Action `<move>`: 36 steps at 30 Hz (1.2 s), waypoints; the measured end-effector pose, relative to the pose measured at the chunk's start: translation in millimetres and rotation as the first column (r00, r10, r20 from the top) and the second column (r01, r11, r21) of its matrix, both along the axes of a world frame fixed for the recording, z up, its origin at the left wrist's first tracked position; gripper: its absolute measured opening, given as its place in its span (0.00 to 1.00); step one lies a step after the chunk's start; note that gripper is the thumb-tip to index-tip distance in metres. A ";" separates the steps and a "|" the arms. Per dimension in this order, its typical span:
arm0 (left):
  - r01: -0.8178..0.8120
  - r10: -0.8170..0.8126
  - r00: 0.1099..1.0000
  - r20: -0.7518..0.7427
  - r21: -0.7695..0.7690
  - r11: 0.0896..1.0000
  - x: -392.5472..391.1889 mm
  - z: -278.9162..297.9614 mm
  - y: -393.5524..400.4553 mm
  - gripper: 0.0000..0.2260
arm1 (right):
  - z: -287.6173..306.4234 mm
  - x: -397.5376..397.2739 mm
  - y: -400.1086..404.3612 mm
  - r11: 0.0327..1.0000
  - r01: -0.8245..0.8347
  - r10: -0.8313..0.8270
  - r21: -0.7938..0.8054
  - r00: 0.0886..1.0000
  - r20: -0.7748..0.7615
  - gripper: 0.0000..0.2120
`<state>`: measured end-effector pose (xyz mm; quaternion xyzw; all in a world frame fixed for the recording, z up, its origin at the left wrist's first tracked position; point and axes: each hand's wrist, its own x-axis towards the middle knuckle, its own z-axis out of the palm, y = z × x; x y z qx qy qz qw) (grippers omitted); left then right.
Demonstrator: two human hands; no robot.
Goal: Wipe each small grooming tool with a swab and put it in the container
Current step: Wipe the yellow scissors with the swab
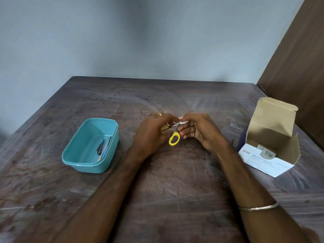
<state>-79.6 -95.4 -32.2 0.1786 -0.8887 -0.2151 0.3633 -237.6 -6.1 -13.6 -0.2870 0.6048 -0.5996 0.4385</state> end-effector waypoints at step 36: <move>0.220 0.318 0.861 -0.396 0.855 0.469 -11.0 6.2 16.5 0.04 | -6.7 8.4 -4.3 0.988 -0.023 -0.024 -0.154 0.955 -0.297 0.09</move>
